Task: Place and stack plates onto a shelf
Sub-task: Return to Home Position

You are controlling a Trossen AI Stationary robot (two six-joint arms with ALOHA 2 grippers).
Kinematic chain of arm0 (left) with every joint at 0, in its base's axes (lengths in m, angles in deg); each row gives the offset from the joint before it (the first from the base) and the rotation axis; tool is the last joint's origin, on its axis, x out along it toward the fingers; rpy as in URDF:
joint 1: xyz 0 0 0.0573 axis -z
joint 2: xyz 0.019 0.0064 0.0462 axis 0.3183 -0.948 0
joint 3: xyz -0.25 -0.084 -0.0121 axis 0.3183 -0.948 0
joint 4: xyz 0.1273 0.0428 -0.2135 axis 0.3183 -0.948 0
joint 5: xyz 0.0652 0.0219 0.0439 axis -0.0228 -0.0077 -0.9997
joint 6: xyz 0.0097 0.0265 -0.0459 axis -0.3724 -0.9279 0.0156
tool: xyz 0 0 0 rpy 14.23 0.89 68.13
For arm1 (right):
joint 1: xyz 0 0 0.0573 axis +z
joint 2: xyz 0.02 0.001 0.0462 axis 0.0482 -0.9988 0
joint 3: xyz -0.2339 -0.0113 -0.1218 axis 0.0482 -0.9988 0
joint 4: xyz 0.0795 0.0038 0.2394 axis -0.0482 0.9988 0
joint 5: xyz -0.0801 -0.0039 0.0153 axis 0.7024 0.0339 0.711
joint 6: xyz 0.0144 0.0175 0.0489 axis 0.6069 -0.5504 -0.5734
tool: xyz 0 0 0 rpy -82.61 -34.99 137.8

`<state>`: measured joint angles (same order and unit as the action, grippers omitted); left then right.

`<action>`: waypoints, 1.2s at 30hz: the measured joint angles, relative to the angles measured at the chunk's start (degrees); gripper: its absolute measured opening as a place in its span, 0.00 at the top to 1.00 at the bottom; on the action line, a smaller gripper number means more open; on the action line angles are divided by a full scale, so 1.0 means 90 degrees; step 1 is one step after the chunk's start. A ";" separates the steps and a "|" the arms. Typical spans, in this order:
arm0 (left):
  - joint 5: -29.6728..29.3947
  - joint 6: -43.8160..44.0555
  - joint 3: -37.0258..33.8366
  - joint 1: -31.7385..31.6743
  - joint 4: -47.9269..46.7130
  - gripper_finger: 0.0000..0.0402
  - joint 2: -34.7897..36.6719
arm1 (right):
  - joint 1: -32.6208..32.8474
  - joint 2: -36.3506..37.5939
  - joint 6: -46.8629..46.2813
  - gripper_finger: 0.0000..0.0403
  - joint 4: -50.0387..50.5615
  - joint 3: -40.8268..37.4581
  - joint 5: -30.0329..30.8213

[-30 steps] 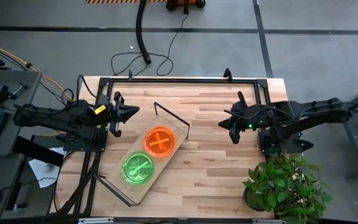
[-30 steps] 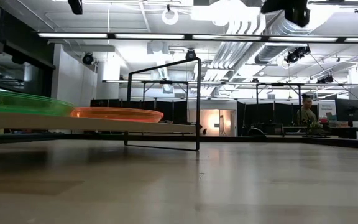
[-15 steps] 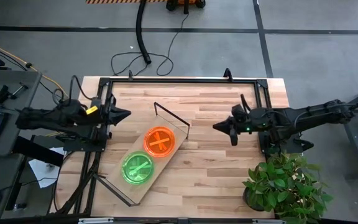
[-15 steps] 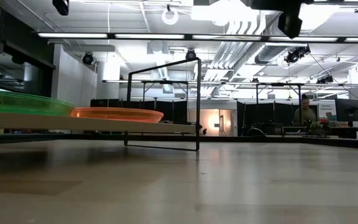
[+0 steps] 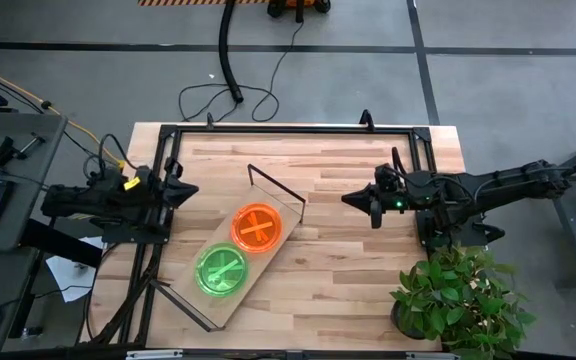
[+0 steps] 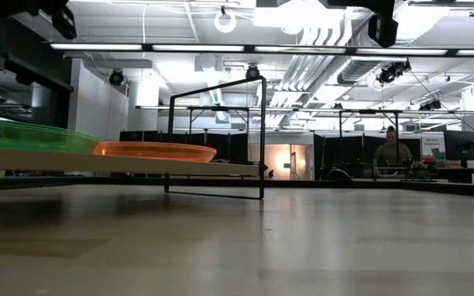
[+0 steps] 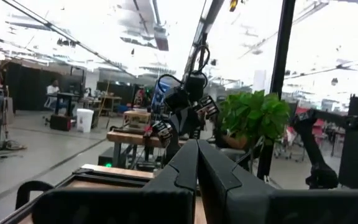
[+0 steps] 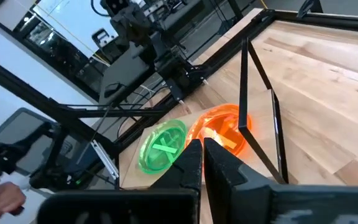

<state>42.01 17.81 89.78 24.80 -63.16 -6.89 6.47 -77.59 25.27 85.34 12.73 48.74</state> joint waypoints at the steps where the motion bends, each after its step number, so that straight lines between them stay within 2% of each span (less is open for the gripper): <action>1: -0.0002 0.0031 -0.0125 0.0000 -0.0003 1.00 0.0185 | 0.0000 0.0001 -0.0032 1.00 0.0000 0.0000 0.0000; 3: -0.0006 0.0139 -0.0387 0.0000 0.0053 1.00 0.0464 | 0.0000 0.0000 -0.0034 1.00 0.0000 0.0000 0.0000; 6: 0.0067 0.0320 -0.0809 -0.0007 0.0400 1.00 0.0442 | 0.0000 0.0018 -0.0138 1.00 -0.0004 0.0000 0.0010; 11: 0.0255 0.0594 -0.1671 -0.0142 0.1677 1.00 0.0398 | -0.0002 0.0164 -0.0306 1.00 -0.0015 0.0000 0.0015; 15: 0.0343 0.0632 -0.1664 -0.0407 0.1363 1.00 0.0437 | -0.0008 0.0379 -0.0301 1.00 -0.0010 0.0000 0.0017; 23: 0.1357 0.1077 -0.1662 -0.1140 0.0706 1.00 0.0441 | -0.0017 0.0872 0.0013 1.00 0.0145 0.0002 0.0017; 31: 0.1345 0.1143 -0.1662 -0.1321 0.0256 1.00 0.0435 | -0.0017 0.1001 0.0553 1.00 0.0815 -0.0004 -0.0152; 36: 0.1343 0.1141 -0.1662 -0.1319 0.0145 1.00 0.0435 | -0.0017 0.1102 0.0872 1.00 0.0724 -0.0485 -0.0483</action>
<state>54.10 28.08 74.83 12.93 -61.85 -2.98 6.32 -67.67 33.12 91.86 8.36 44.40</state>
